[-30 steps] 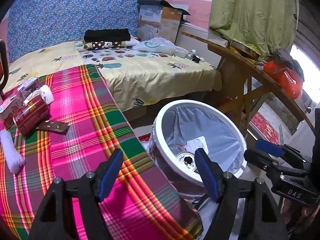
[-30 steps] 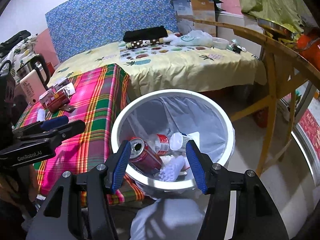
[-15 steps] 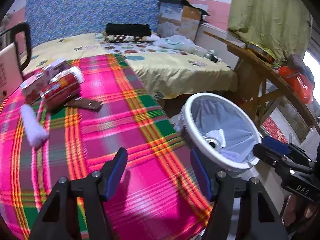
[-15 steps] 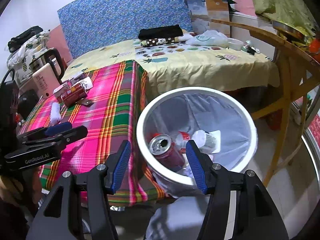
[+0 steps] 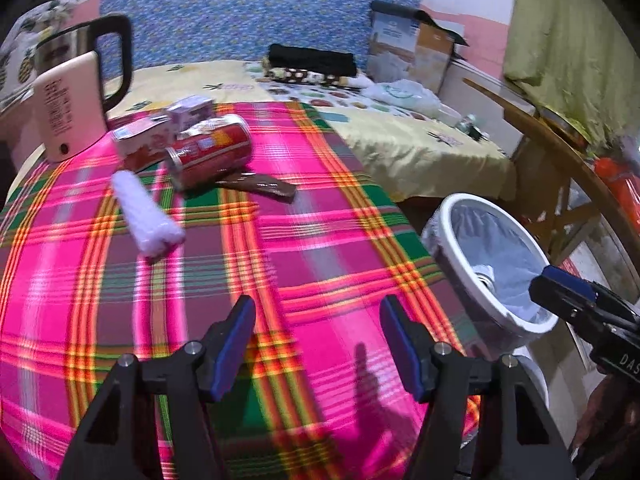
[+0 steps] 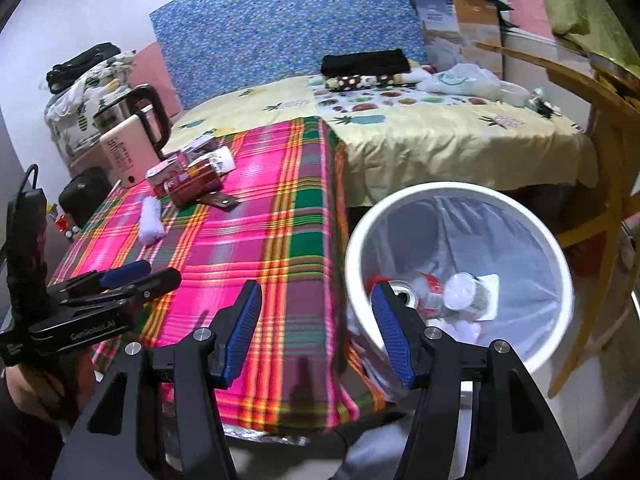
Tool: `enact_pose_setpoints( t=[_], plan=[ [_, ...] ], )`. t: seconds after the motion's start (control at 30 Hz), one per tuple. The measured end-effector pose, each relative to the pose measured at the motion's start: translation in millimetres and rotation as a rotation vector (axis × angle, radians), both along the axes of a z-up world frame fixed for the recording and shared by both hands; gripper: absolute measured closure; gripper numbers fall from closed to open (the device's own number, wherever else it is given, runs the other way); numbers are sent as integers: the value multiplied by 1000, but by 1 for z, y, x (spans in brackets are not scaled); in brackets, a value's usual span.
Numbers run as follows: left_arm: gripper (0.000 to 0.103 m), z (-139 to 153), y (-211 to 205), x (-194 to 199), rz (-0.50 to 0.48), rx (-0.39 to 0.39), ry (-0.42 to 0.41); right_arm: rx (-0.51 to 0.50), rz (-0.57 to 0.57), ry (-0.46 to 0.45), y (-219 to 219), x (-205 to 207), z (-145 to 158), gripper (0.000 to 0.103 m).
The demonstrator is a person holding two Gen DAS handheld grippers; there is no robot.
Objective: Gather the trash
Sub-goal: 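Move both open grippers from the bin back over the table, then close the left gripper on the second white foam net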
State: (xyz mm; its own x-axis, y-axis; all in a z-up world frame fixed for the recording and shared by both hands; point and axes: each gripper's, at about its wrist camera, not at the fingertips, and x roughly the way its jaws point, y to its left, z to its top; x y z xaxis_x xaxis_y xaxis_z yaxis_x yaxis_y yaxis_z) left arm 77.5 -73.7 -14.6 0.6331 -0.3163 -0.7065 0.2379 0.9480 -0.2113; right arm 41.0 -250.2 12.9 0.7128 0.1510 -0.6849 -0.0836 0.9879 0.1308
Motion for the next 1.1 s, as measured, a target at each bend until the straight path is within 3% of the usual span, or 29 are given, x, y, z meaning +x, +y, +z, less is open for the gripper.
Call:
enact_pose_setpoints(
  t=[0.6,0.97,1.03,1.1],
  plan=[
    [36,4,88,47,264,-20,20,-43,120,-15,52,35,12,44],
    [36,-24,101,101,344,-16,77,-44,139,5,67,54,7,44],
    [53,-28,99,107,343,13,86,-48,142,8,70,58,7,44],
    [62,-34,99,111,340,41,108,-50,146,12,74,62,6,44]
  ],
)
